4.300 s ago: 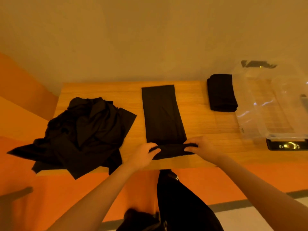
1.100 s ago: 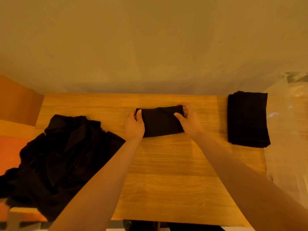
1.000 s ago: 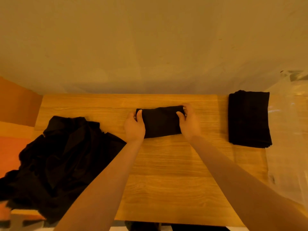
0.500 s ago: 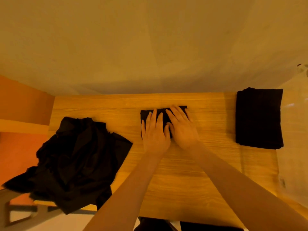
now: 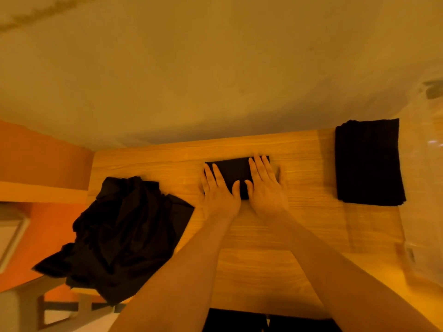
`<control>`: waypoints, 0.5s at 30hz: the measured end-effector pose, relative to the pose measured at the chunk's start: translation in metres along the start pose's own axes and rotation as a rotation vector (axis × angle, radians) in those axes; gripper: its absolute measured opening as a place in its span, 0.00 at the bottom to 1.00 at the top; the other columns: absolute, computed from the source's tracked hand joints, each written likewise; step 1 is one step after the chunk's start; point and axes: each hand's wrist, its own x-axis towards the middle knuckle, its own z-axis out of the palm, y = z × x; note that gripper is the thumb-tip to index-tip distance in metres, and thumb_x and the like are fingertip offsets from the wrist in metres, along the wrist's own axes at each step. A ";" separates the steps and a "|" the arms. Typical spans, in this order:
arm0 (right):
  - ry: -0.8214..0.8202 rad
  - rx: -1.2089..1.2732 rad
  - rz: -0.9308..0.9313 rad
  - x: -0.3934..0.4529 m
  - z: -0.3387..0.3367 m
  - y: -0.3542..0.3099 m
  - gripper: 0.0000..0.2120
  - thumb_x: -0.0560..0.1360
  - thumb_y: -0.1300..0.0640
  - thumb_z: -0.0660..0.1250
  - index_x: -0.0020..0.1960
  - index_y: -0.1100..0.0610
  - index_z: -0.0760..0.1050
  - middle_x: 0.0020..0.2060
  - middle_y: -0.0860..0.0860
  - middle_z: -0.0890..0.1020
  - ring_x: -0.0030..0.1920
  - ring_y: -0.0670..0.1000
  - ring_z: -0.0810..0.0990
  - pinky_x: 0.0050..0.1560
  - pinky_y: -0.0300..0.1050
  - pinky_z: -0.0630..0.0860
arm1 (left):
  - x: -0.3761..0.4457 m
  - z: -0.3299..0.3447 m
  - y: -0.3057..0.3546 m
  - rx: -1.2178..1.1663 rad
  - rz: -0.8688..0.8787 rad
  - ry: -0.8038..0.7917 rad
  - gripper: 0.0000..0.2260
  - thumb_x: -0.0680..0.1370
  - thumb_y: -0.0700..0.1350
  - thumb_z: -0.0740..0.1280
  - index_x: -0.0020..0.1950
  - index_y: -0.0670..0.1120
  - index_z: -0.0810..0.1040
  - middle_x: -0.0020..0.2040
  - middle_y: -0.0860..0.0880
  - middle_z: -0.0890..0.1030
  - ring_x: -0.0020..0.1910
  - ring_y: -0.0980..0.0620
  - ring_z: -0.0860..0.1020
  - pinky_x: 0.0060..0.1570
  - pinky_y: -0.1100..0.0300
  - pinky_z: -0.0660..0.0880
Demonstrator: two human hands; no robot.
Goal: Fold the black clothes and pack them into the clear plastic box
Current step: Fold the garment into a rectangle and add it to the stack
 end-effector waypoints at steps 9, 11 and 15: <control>0.049 0.027 0.191 -0.038 0.004 -0.009 0.29 0.80 0.45 0.45 0.72 0.55 0.33 0.71 0.50 0.35 0.71 0.50 0.32 0.69 0.58 0.33 | -0.011 -0.019 -0.018 -0.647 -0.475 0.205 0.31 0.76 0.53 0.65 0.72 0.37 0.61 0.70 0.38 0.66 0.70 0.40 0.64 0.69 0.49 0.62; 0.050 0.064 0.249 -0.048 0.009 -0.015 0.30 0.80 0.44 0.46 0.73 0.55 0.35 0.72 0.51 0.36 0.72 0.51 0.33 0.70 0.58 0.34 | -0.016 -0.018 -0.005 -0.900 -0.598 0.129 0.28 0.75 0.52 0.67 0.69 0.38 0.66 0.66 0.40 0.72 0.65 0.42 0.70 0.65 0.49 0.67; 0.059 0.083 0.330 -0.065 0.017 -0.024 0.30 0.78 0.43 0.45 0.74 0.58 0.51 0.74 0.55 0.52 0.74 0.54 0.49 0.70 0.62 0.50 | 0.001 -0.022 0.009 -1.287 -0.695 -0.149 0.33 0.68 0.55 0.74 0.68 0.44 0.70 0.64 0.45 0.75 0.61 0.45 0.75 0.62 0.48 0.72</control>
